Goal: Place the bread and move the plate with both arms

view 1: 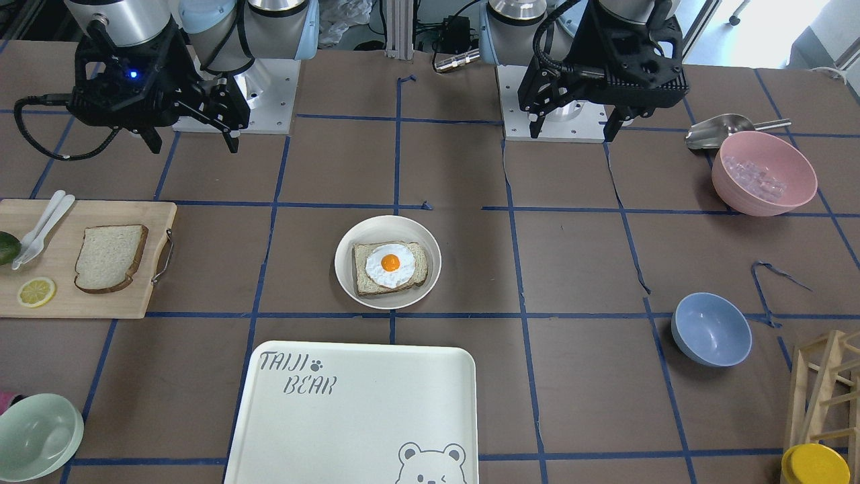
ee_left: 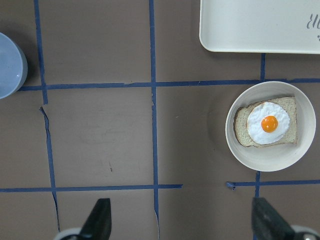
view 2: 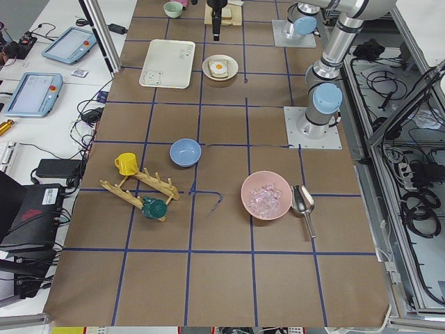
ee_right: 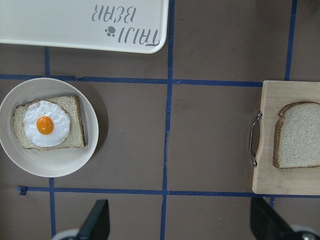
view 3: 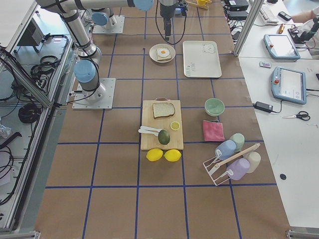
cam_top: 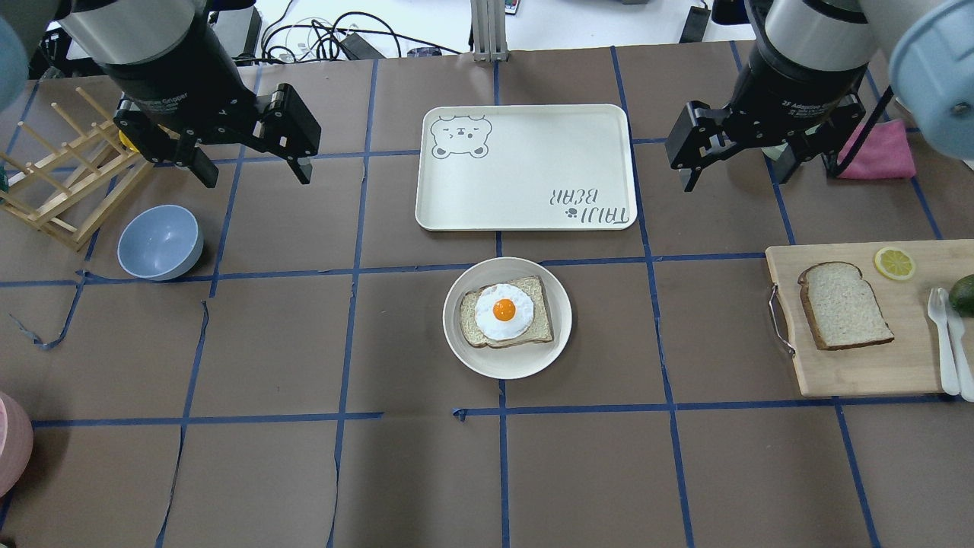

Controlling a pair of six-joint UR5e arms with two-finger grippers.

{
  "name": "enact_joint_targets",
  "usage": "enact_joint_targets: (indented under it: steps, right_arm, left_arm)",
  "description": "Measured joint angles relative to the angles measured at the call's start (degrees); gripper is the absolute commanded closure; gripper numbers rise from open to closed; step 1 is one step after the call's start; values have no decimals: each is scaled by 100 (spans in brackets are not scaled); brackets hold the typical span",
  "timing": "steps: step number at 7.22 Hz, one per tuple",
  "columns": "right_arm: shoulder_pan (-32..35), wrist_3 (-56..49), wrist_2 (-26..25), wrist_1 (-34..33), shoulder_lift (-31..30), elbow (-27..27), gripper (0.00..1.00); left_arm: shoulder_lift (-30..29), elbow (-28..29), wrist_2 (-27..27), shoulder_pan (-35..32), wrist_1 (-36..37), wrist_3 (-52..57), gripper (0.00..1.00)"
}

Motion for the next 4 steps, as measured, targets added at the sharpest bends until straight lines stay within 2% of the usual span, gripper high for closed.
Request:
enact_joint_targets:
  steps: [4]
  right_arm:
    - [-126, 3, 12, -83, 205, -1, 0]
  left_arm:
    - [-191, 7, -5, -24, -54, -219, 0]
